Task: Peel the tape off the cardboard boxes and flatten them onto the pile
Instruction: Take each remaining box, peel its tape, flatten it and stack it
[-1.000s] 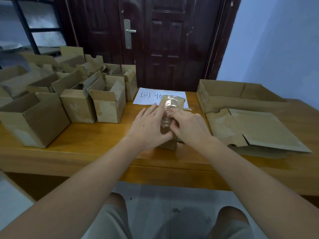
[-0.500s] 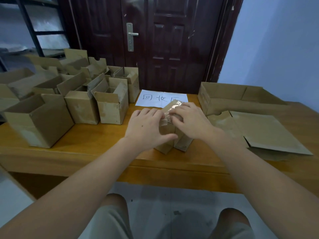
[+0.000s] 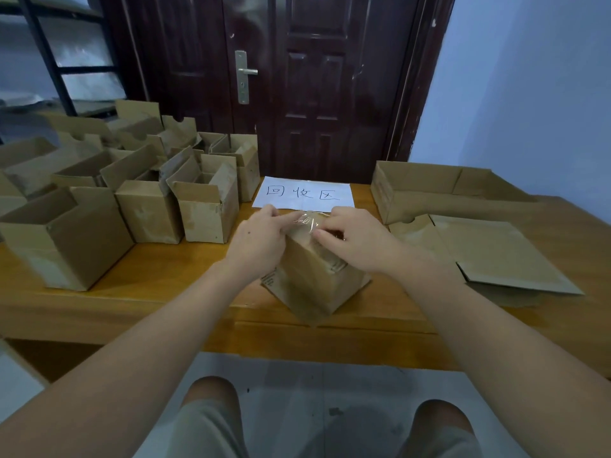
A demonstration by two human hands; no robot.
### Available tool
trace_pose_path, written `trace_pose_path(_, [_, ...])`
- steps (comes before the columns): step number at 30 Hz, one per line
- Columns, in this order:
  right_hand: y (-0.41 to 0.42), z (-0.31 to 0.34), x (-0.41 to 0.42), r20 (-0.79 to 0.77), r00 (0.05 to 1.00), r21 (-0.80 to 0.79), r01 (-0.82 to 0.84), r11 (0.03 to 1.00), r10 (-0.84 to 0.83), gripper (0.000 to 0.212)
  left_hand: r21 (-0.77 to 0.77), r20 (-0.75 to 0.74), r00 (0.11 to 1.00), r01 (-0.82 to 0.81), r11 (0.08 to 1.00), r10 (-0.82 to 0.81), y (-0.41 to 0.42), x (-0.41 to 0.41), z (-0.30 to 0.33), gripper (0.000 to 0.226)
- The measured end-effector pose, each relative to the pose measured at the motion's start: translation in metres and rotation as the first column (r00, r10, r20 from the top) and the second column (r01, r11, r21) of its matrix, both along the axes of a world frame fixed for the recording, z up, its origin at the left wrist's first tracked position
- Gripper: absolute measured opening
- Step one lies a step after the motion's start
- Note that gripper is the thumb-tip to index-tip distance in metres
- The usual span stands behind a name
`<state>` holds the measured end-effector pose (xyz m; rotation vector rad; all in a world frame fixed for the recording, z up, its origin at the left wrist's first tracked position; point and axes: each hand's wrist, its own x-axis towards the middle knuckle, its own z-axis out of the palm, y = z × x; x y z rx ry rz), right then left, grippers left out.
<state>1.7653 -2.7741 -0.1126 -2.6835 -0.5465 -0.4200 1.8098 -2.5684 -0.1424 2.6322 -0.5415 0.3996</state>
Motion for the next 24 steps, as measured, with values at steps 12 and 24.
trace_pose_path(12, [-0.007,0.006,0.023,-0.082,0.971,0.373,0.241,0.896,-0.227,0.014,-0.468,-0.168,0.975,0.054,0.882,-0.149,-0.038,0.015,0.000,0.032])
trace_pose_path(24, [0.002,-0.003,0.041,-0.045,0.994,0.265,0.107,0.958,-0.099,0.014,-0.414,0.080,0.980,0.197,0.889,-0.180,-0.027,0.016,0.000,0.025])
